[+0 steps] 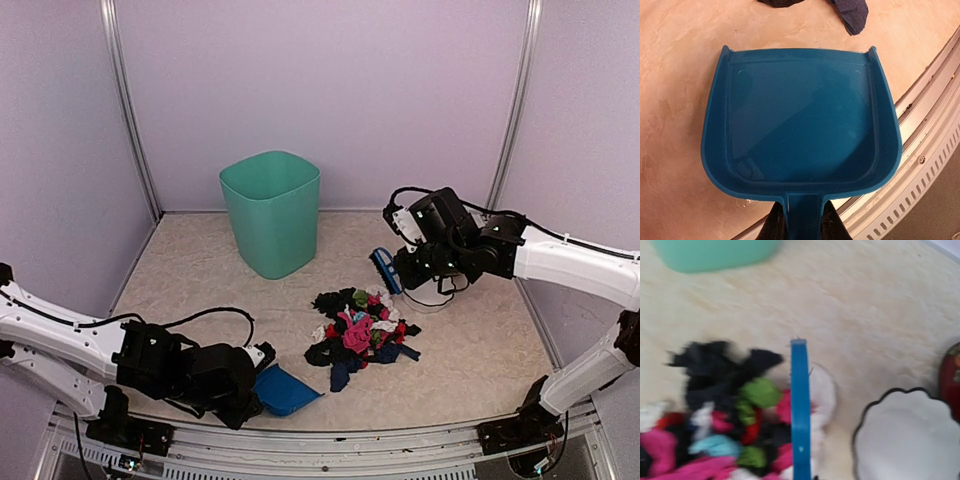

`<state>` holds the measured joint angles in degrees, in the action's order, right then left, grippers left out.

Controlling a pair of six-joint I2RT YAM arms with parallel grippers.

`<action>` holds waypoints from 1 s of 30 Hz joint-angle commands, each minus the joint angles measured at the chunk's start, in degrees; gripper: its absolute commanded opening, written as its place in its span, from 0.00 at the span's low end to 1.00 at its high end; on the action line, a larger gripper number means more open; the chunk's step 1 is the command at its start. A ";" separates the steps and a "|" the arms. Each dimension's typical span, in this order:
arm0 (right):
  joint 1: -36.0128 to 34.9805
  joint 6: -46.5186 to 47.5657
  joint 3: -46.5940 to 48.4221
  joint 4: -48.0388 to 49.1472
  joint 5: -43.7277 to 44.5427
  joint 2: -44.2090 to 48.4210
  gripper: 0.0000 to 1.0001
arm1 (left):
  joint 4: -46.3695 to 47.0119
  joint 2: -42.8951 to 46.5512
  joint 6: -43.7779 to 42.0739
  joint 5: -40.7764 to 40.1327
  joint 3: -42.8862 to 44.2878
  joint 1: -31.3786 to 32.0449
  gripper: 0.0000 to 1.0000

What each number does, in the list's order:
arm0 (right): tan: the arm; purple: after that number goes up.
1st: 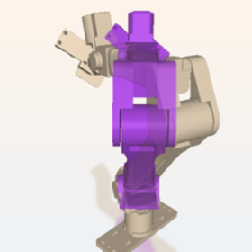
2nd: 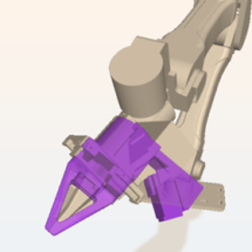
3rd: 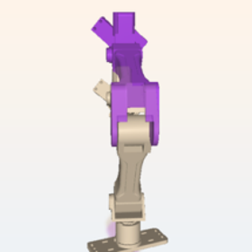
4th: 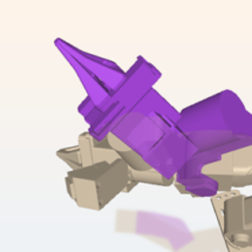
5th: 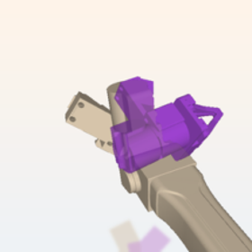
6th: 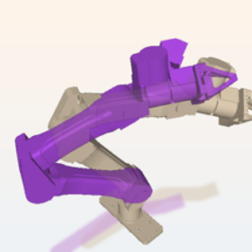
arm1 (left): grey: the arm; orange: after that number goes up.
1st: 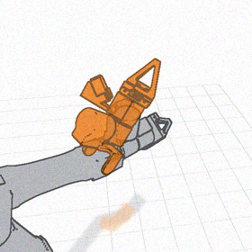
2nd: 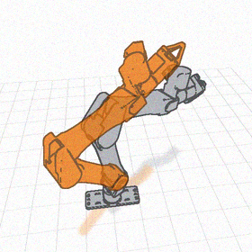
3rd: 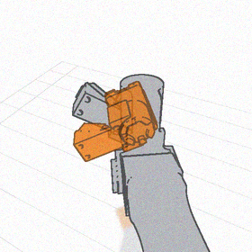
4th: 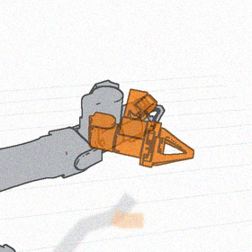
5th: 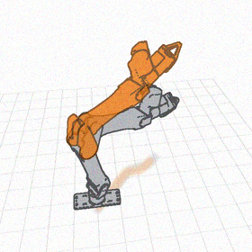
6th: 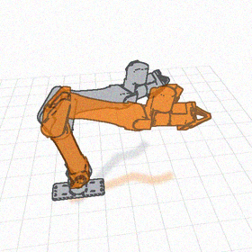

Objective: Sweep away the paper scraps from the table
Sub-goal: Sweep the paper scraps into the dustpan.

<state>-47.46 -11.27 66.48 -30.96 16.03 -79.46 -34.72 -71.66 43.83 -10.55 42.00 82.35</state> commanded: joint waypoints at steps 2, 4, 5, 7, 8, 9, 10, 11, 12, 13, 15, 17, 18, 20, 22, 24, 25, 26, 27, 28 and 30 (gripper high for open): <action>1.80 9.42 1.98 2.82 4.97 -7.55 0.00 | 1.08 -5.50 -4.38 0.78 3.21 0.71 0.00; 2.04 11.35 3.74 3.28 6.31 -10.47 0.00 | 1.37 -7.98 -5.51 0.86 4.27 0.87 0.00; 2.17 12.22 4.42 3.52 6.15 -11.90 0.00 | 1.62 -9.15 -6.07 0.69 4.78 1.19 0.00; 2.20 13.70 5.31 4.36 5.09 -14.25 0.00 | 2.03 -11.10 -6.81 0.65 5.62 1.37 0.00; 2.21 14.13 5.55 4.63 4.21 -15.26 0.00 | 2.23 -11.89 -7.21 0.62 5.98 1.33 0.00; 2.20 14.38 5.89 4.63 2.85 -16.15 0.00 | 2.40 -12.79 -7.67 0.55 6.44 1.33 0.00; 2.20 14.32 6.31 4.27 1.41 -17.04 0.00 | 2.45 -13.71 -8.16 0.56 6.96 1.28 0.00; 2.20 14.01 6.59 3.88 -0.13 -17.92 0.00 | 2.49 -14.62 -8.63 0.53 7.53 1.18 0.00; 2.20 13.61 6.54 3.88 -1.30 -18.26 0.00 | 2.52 -15.59 -9.20 0.52 8.02 0.97 0.00; 2.20 13.21 6.23 3.89 -2.17 -18.35 0.00 | 2.61 -16.43 -9.59 0.59 8.43 0.71 0.00; 2.15 12.27 5.35 3.73 -3.74 -18.08 0.00 | 3.36 -18.07 -10.58 1.26 8.86 -0.36 0.00; 1.92 11.55 4.13 3.79 -5.48 -17.34 0.00 | 4.41 -18.99 -11.23 2.51 8.98 -1.74 0.00; 1.79 11.26 3.31 3.99 -6.33 -16.93 0.00 | 5.00 -19.41 -11.60 2.91 9.10 -2.51 0.00; 1.32 10.24 1.97 4.11 -8.13 -16.32 0.00 | 5.87 -20.44 -12.30 3.79 9.57 -3.81 0.00; 0.67 9.10 1.12 4.15 -9.52 -15.74 0.00 | 6.51 -21.66 -12.98 4.13 10.38 -4.91 0.00; -0.43 8.17 0.24 4.40 -10.16 -15.24 0.00 | 7.11 -23.13 -13.28 4.70 11.21 -6.21 0.00; -0.96 7.73 -0.05 4.44 -10.33 -15.08 0.00 | 7.38 -23.85 -13.35 4.94 11.52 -6.70 0.00; -1.57 7.29 -0.19 4.43 -10.57 -15.04 0.00 | 7.65 -24.67 -13.46 5.08 11.82 -7.14 0.00; -2.51 6.87 -0.16 4.21 -10.85 -15.14 0.00 | 7.77 -25.54 -13.47 5.34 12.25 -7.62 0.00; -3.18 6.34 -0.05 3.94 -11.04 -15.11 0.00 | 7.82 -26.57 -13.62 5.60 12.72 -8.15 0.00; -4.67 5.61 -0.11 3.79 -11.17 -14.99 0.00 | 7.42 -28.38 -13.72 5.67 13.71 -8.78 0.00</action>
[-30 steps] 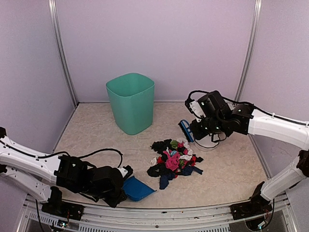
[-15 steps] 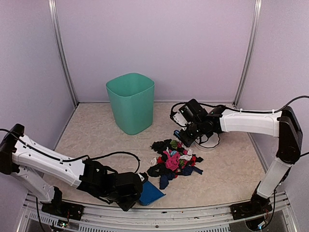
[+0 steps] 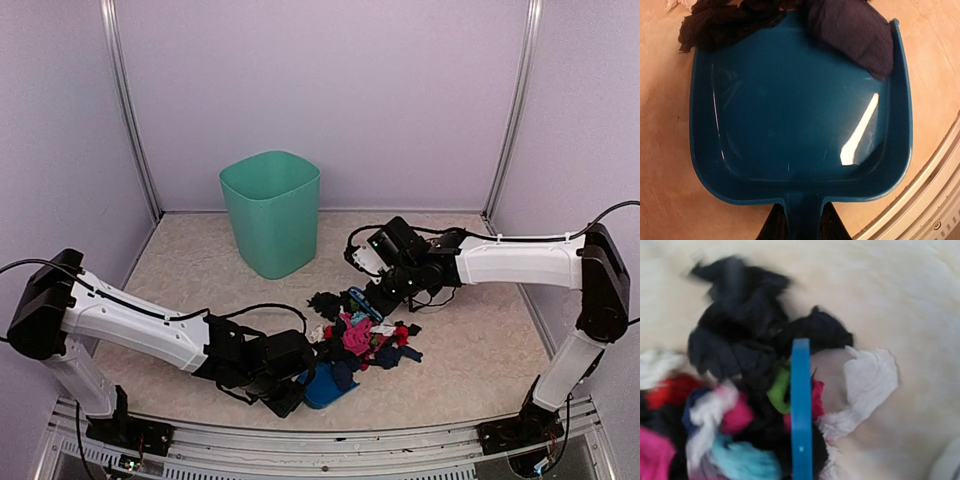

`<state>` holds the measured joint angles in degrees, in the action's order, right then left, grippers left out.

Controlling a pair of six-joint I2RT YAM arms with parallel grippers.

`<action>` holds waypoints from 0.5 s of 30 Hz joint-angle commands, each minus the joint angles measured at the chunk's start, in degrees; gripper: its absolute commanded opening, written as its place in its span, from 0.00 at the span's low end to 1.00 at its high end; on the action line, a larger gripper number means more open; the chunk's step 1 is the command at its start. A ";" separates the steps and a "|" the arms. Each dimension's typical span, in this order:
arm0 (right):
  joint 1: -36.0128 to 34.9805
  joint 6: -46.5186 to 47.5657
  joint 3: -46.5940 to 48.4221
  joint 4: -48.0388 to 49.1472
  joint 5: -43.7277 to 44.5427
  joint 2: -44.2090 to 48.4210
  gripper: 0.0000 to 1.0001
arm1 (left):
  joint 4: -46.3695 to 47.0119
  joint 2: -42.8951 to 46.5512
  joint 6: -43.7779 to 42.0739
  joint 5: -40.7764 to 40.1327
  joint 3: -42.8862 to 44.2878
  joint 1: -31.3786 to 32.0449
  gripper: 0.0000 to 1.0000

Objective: Sweep away the paper scraps from the table
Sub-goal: Sweep the paper scraps into the dustpan.

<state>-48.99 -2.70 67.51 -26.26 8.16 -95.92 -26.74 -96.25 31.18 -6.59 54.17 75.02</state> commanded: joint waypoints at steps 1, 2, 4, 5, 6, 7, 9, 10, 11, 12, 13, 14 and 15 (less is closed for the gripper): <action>-3.81 -3.48 -1.10 -1.08 -3.21 1.52 0.00 | -0.63 -4.40 -1.03 1.57 1.83 -1.77 0.00; -4.50 -3.82 -1.02 -1.34 -3.00 1.45 0.00 | -0.57 -4.83 -0.85 1.39 1.89 -2.19 0.00; -5.58 -4.53 -0.80 -1.93 -2.90 1.20 0.00 | -0.28 -5.56 -0.25 1.35 1.98 -3.09 0.00; -6.04 -4.97 -0.58 -2.21 -2.66 1.08 0.00 | -0.16 -5.81 0.10 1.28 1.93 -3.61 0.00; -6.48 -5.35 -0.55 -2.40 -2.42 1.15 0.00 | 0.11 -5.98 0.50 1.19 1.89 -4.05 0.00; -6.92 -5.59 -0.51 -2.51 -2.37 1.19 0.00 | 0.44 -6.04 0.92 0.93 1.71 -4.40 0.00; -7.83 -6.12 -0.53 -2.34 -2.49 1.45 0.00 | 1.50 -6.26 1.96 0.75 1.15 -5.34 0.00; -8.24 -6.34 -0.40 -2.31 -2.48 1.56 0.00 | 2.15 -6.35 2.42 0.86 0.89 -5.87 0.00; -8.53 -6.60 -0.32 -2.30 -2.53 1.73 0.00 | 2.88 -6.45 2.67 0.93 0.71 -6.22 0.00; -8.81 -6.91 -0.12 -2.38 -2.30 1.88 0.00 | 3.65 -6.60 2.85 1.03 0.56 -6.40 0.00; -9.03 -7.28 0.12 -2.47 -2.05 2.02 0.00 | 4.29 -6.82 2.84 0.99 0.50 -6.51 0.00; -9.29 -7.53 0.37 -2.54 -1.83 2.19 0.00 | 4.87 -7.03 2.92 0.90 0.56 -6.54 0.00; -9.67 -7.87 0.73 -2.64 -1.56 2.32 0.00 | 5.51 -7.25 2.99 0.86 0.58 -6.56 0.00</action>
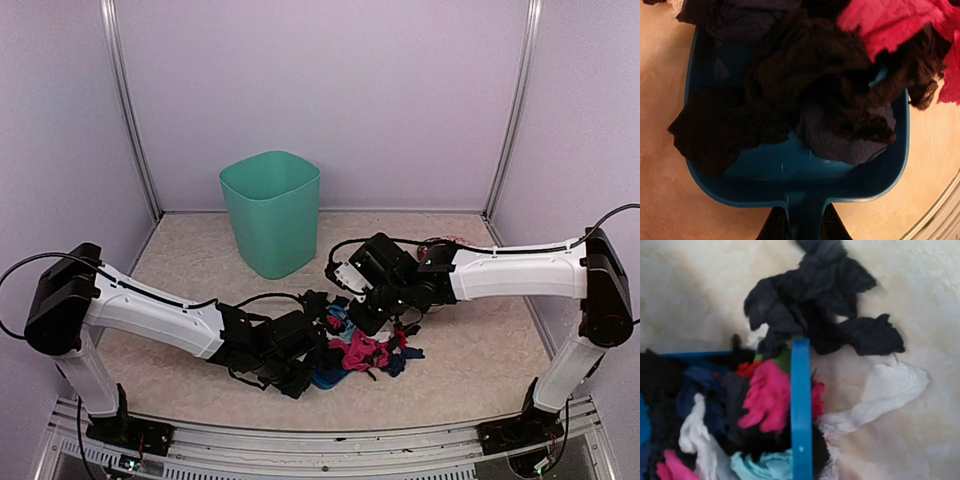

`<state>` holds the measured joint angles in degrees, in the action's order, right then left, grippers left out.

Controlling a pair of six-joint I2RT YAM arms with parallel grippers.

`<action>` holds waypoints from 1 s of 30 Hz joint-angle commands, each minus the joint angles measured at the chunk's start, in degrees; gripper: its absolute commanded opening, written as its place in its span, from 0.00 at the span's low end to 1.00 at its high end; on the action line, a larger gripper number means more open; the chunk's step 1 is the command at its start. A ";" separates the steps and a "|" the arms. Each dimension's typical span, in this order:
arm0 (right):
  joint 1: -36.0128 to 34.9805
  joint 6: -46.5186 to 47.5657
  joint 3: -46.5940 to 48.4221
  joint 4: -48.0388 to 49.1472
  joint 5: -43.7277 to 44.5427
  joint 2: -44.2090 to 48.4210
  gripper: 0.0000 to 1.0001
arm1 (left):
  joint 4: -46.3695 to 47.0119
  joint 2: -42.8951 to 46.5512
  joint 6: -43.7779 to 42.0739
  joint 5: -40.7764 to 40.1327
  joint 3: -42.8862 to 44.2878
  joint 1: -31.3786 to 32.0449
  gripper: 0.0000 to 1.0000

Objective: Sweep away the paper scraps from the table
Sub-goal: Sweep the paper scraps into the dustpan.

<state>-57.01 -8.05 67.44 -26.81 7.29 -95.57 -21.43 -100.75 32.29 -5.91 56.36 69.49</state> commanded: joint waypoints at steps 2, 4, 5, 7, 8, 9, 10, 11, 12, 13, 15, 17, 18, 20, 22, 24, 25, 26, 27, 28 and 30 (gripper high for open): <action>-1.94 -3.11 1.56 -2.38 0.12 2.24 0.00 | 1.68 -3.18 2.01 -0.04 -1.73 -1.07 0.00; -2.28 -3.59 2.44 -2.87 1.29 2.59 0.00 | 3.08 -3.41 2.19 -0.67 -2.05 -1.06 0.00; -2.44 -3.97 2.92 -3.23 2.10 2.70 0.00 | 3.98 -3.48 2.39 -1.07 -2.31 -1.05 0.00; -2.44 -4.56 3.23 -3.62 3.74 3.14 0.00 | 6.54 -3.33 2.74 -1.87 -3.29 -1.03 0.00; -2.50 -4.82 3.35 -3.82 4.64 3.48 0.00 | 7.74 -3.17 2.89 -2.18 -3.79 -0.97 0.00; -2.49 -5.19 3.39 -4.17 5.41 3.63 0.00 | 8.97 -2.94 3.02 -2.55 -4.27 -0.95 0.00; -2.44 -5.59 3.47 -4.43 6.36 3.77 0.00 | 10.14 -2.74 3.04 -3.04 -4.78 -0.86 0.00; -2.45 -5.94 3.41 -4.67 7.47 4.00 0.00 | 11.16 -2.51 3.04 -3.73 -5.27 -0.80 0.00; -2.45 -6.35 3.28 -4.90 8.78 4.23 0.00 | 12.23 -2.12 2.97 -4.69 -5.79 -0.65 0.00; -2.46 -6.88 3.26 -5.15 10.02 4.48 0.00 | 13.30 -1.86 2.85 -5.39 -6.31 -0.51 0.00; -2.42 -8.12 3.14 -5.54 12.70 5.09 0.00 | 15.46 -1.39 2.46 -6.79 -7.21 -0.07 0.00; -2.47 -9.88 2.72 -5.55 15.05 5.95 0.00 | 17.76 -0.93 2.18 -8.21 -8.27 0.24 0.00; -2.43 -10.71 2.39 -5.47 16.64 6.58 0.00 | 18.82 -0.75 2.31 -9.37 -8.92 0.47 0.00; -2.40 -12.49 1.71 -5.36 19.23 8.00 0.00 | 20.96 -0.35 2.25 -11.27 -9.75 1.07 0.00; -2.22 -14.16 1.07 -5.77 21.79 9.60 0.00 | 22.64 -0.13 2.25 -12.84 -10.26 1.48 0.00; -1.96 -15.97 0.50 -6.47 24.45 11.32 0.00 | 23.86 0.01 2.21 -13.79 -10.61 1.53 0.00; -1.86 -16.87 0.24 -7.03 25.63 12.16 0.00 | 24.34 0.01 2.18 -14.15 -10.74 1.64 0.00; -1.74 -17.58 -0.03 -7.45 26.68 13.20 0.00 | 24.74 0.10 2.10 -14.66 -10.88 1.70 0.00; -1.59 -17.84 -0.37 -7.51 27.47 14.29 0.00 | 25.55 0.28 2.01 -15.00 -11.17 1.74 0.00; -1.37 -17.87 -0.86 -7.63 28.07 15.40 0.00 | 26.15 0.57 1.94 -15.28 -11.49 1.71 0.00; -0.75 -19.95 -1.89 -7.73 28.51 17.52 0.00 | 26.95 1.21 1.81 -16.01 -12.09 1.63 0.00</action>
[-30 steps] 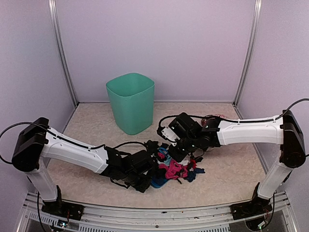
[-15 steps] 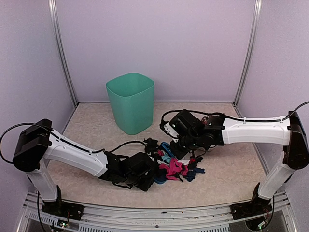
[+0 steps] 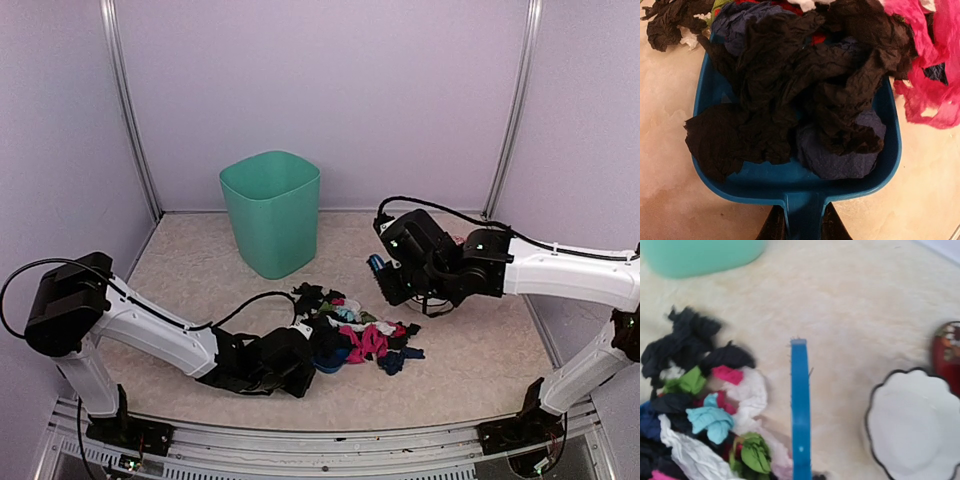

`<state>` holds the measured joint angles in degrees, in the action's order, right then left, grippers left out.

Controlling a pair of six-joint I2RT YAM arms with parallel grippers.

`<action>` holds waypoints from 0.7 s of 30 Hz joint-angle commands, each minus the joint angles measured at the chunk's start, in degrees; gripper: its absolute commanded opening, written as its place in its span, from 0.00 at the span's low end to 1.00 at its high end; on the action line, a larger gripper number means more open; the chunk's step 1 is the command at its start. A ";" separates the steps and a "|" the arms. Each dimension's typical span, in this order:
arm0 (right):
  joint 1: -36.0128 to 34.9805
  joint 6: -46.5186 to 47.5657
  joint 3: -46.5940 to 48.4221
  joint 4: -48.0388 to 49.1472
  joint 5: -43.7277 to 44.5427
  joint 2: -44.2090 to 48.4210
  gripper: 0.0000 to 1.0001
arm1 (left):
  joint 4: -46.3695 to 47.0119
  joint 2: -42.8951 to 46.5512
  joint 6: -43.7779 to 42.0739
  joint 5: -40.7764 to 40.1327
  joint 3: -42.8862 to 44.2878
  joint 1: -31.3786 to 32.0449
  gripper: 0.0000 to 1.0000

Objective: Sweep away the paper scraps from the table
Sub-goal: Sweep the paper scraps into the dustpan.

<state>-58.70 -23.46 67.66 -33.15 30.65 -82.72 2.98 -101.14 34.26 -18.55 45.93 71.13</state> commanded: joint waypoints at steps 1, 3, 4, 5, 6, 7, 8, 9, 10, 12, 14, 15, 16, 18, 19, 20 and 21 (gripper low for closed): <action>1.19 -4.89 -2.68 -1.37 5.24 5.96 0.00 | 2.82 1.99 -0.27 -3.60 -1.90 -0.04 0.00; 1.62 -5.52 -3.74 -1.70 5.58 7.61 0.00 | 3.03 2.70 -0.47 -4.09 -2.11 -0.12 0.00; 1.90 -5.86 -4.31 -1.83 5.68 8.40 0.00 | 2.93 3.20 -0.63 -4.20 -2.08 -0.23 0.00; 2.14 -6.18 -4.83 -1.98 5.70 9.02 0.00 | 2.77 3.61 -0.75 -4.28 -2.03 -0.33 0.00; 2.44 -6.41 -5.50 -2.03 5.64 9.60 0.00 | 2.59 4.12 -0.81 -4.42 -1.99 -0.46 0.00; 2.75 -6.72 -5.97 -2.16 5.62 10.10 0.00 | 2.25 4.78 -0.89 -4.71 -1.93 -0.47 0.00; 3.19 -7.14 -6.41 -2.32 5.60 10.46 0.00 | 1.88 5.45 -0.94 -5.22 -1.98 -0.49 0.00; 3.42 -7.47 -6.84 -2.51 5.64 10.80 0.00 | 1.59 6.30 -1.00 -5.65 -2.03 -0.54 0.00; 3.71 -7.80 -7.18 -2.60 5.58 11.08 0.00 | 1.32 7.14 -1.18 -5.81 -2.03 -0.72 0.00; 4.24 -8.18 -8.08 -2.53 5.46 11.60 0.00 | 0.05 8.73 -1.35 -6.39 -1.84 -1.05 0.00; 4.48 -8.59 -8.85 -2.17 5.38 12.01 0.00 | -1.04 10.39 -1.85 -6.77 -1.62 -1.35 0.00; 4.64 -8.65 -9.19 -2.01 5.29 12.19 0.00 | -1.65 11.15 -2.06 -6.91 -1.36 -1.53 0.00; 4.76 -8.77 -9.36 -1.89 5.24 12.31 0.00 | -2.30 12.08 -2.30 -6.94 -1.06 -1.72 0.00; 4.91 -8.94 -9.68 -1.82 5.16 12.40 0.00 | -3.98 13.27 -2.78 -7.25 0.01 -2.09 0.00; 4.97 -9.03 -9.75 -1.79 5.28 12.47 0.00 | -4.89 13.78 -3.06 -7.29 0.68 -2.35 0.00; 5.10 -9.05 -9.74 -1.66 5.29 12.49 0.00 | -6.12 14.31 -3.22 -7.34 1.52 -2.59 0.00; 5.17 -8.98 -9.89 -1.57 5.29 12.57 0.00 | -7.29 14.88 -3.55 -7.33 2.34 -2.80 0.00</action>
<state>-54.22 -31.33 58.46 -34.87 35.00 -71.85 0.32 -88.86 32.62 -24.45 44.82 69.25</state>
